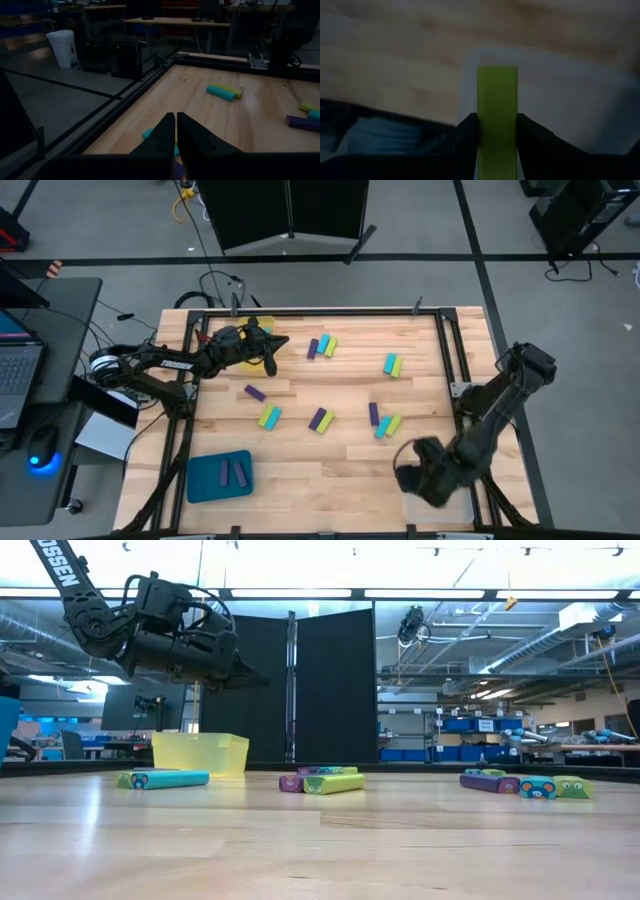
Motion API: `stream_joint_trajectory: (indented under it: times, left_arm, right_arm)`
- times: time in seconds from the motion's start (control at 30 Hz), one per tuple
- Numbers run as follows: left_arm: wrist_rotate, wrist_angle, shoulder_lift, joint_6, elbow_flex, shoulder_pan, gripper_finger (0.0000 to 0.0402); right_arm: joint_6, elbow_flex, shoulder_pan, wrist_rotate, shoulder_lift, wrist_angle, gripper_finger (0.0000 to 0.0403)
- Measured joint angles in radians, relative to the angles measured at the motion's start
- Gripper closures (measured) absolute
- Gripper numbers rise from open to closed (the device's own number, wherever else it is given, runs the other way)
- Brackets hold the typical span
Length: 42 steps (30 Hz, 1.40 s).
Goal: Sort blocks
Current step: Put the green block into the transparent bin, then put the purple block into the blue bin
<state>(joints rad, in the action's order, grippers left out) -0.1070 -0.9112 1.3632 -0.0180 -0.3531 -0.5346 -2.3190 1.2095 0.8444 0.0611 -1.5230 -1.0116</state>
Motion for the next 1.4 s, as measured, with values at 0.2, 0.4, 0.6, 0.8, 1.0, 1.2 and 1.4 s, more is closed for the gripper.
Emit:
stream_joint_trajectory:
  times: [0.2,0.4,0.6,0.8,1.0,1.2,1.4]
  left_arm:
    - [0.005,-0.005,0.000,0.003,0.000,0.000,0.0376]
    - [0.006,-0.021,0.000,0.015,0.000,0.000,0.0376]
    - [0.006,-0.006,0.000,0.045,0.000,0.000,0.0376]
    - [0.006,-0.001,0.000,0.050,0.000,0.000,0.0376]
    - [0.009,0.006,0.000,0.051,0.000,0.000,0.0376]
    - [0.009,0.018,0.000,0.057,0.000,0.000,0.0376]
    - [0.019,0.018,0.000,0.052,0.000,0.000,0.0376]
  right_arm:
    - [-0.039,0.000,0.032,0.031,-0.095,0.086,0.0286]
    - [-0.046,0.000,0.018,0.065,-0.176,0.071,0.0286]
    - [-0.054,0.000,0.004,0.109,-0.229,0.071,0.0286]
    - [-0.056,-0.003,-0.010,0.127,-0.261,0.060,0.0286]
    - [-0.043,-0.010,-0.015,0.131,-0.285,0.059,0.0277]
    - [0.030,-0.010,-0.023,0.142,-0.291,0.069,0.0232]
    - [0.145,0.001,-0.043,0.168,-0.270,0.073,0.0214]
